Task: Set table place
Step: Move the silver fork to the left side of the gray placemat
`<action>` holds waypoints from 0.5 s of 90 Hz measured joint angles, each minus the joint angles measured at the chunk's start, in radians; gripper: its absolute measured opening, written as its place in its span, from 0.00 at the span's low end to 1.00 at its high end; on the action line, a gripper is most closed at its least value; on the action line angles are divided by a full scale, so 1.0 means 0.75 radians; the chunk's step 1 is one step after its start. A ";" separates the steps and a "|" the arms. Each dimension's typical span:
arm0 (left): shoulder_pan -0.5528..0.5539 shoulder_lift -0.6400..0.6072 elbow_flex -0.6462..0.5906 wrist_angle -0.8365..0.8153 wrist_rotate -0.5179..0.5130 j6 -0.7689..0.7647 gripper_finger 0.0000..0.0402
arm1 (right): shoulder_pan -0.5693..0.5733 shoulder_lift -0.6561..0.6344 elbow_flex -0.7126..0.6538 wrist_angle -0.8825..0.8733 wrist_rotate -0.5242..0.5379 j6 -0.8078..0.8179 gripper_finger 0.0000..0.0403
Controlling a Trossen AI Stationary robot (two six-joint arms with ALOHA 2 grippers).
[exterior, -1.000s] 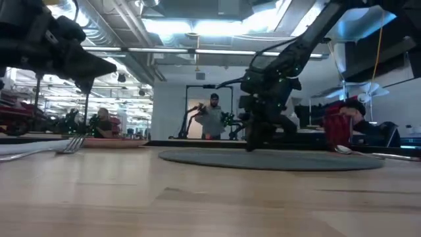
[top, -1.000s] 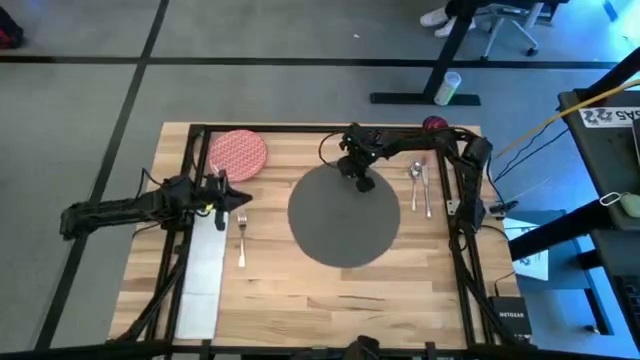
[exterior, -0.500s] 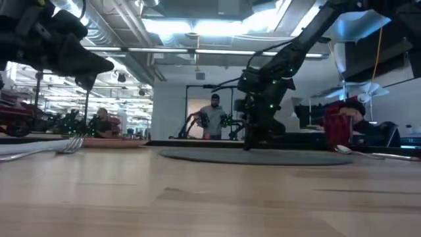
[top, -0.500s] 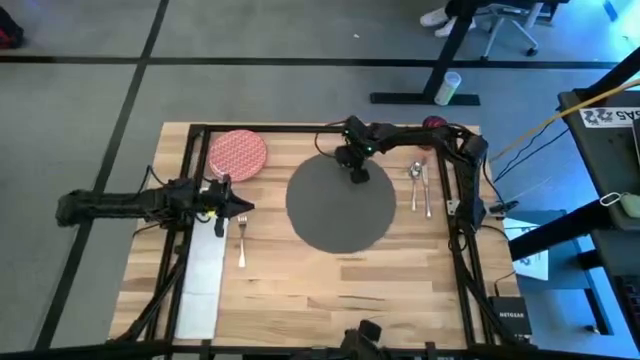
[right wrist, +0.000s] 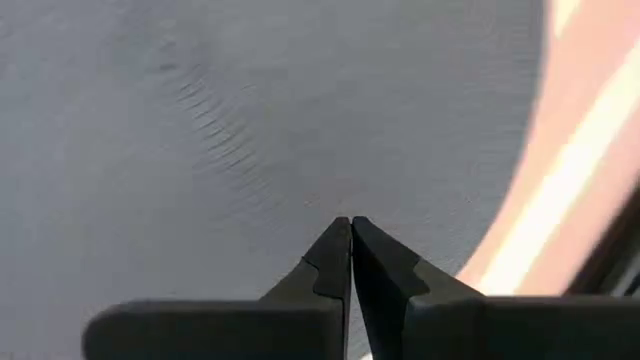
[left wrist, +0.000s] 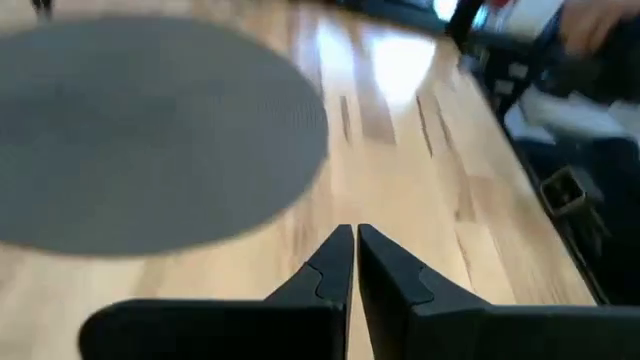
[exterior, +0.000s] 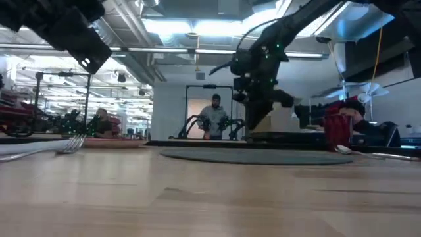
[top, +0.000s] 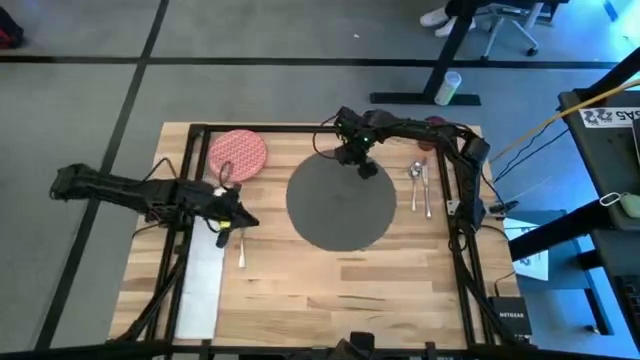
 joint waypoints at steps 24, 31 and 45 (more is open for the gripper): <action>-0.084 0.308 0.191 -0.429 -0.002 -0.394 0.00 | 0.058 -0.085 -0.059 -0.002 0.023 -0.007 0.00; -0.110 0.389 0.209 -0.539 -0.001 -0.573 0.00 | 0.071 -0.109 -0.072 -0.002 0.028 -0.003 0.00; -0.128 0.512 0.215 -0.570 0.001 -0.994 0.00 | 0.070 -0.152 -0.084 0.000 0.033 0.008 0.00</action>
